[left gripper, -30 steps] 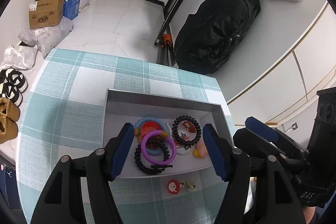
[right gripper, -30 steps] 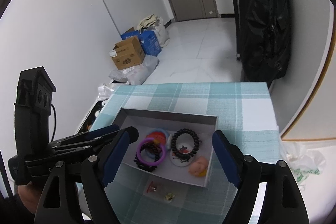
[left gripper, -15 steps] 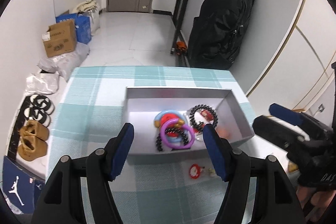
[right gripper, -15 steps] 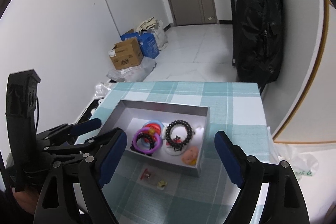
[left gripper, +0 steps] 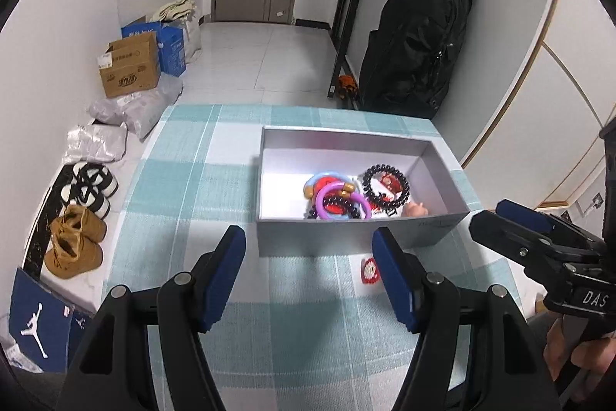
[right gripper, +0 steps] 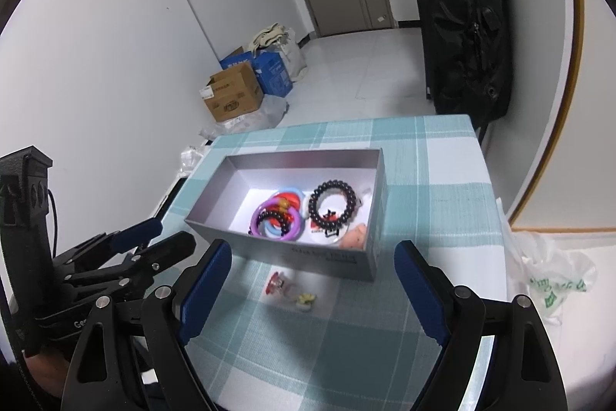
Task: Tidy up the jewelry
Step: 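Withdraw both tools from the box back over the table, then grasp the small yellow figure with the right tool while the left tool grasps the red badge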
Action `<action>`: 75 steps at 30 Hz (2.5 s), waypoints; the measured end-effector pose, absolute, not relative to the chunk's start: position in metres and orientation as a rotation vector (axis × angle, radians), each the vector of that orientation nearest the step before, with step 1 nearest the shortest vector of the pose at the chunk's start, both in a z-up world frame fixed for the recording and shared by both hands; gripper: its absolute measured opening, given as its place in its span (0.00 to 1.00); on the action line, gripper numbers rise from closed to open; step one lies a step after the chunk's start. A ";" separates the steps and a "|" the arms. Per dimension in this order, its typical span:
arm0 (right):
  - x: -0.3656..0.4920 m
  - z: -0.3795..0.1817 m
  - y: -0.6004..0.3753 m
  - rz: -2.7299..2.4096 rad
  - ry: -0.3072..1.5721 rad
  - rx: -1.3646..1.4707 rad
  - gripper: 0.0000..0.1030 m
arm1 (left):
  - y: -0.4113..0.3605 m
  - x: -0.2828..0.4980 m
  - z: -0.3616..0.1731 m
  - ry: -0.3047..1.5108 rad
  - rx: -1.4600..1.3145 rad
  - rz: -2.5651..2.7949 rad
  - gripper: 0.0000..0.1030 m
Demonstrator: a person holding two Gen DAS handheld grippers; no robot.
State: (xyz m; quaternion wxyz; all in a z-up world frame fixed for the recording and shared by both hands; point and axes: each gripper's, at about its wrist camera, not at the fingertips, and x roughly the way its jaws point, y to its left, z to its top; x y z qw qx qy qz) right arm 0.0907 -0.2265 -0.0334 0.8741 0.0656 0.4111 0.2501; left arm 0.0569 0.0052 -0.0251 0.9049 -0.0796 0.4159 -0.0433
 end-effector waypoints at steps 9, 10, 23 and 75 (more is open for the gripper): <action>0.083 -0.050 -0.226 0.525 0.922 0.150 0.83 | 0.010 0.055 -0.050 0.948 -0.168 -0.074 0.62; 0.083 -0.054 -0.225 0.525 0.934 0.147 0.80 | 0.010 0.055 -0.053 0.961 -0.174 -0.079 0.62; 0.088 -0.091 -0.192 0.547 1.032 -0.039 0.50 | 0.002 0.053 -0.062 1.006 -0.118 -0.115 0.62; 0.084 -0.056 -0.257 0.517 0.933 0.121 0.11 | -0.044 0.079 -0.077 1.050 -0.148 -0.260 0.30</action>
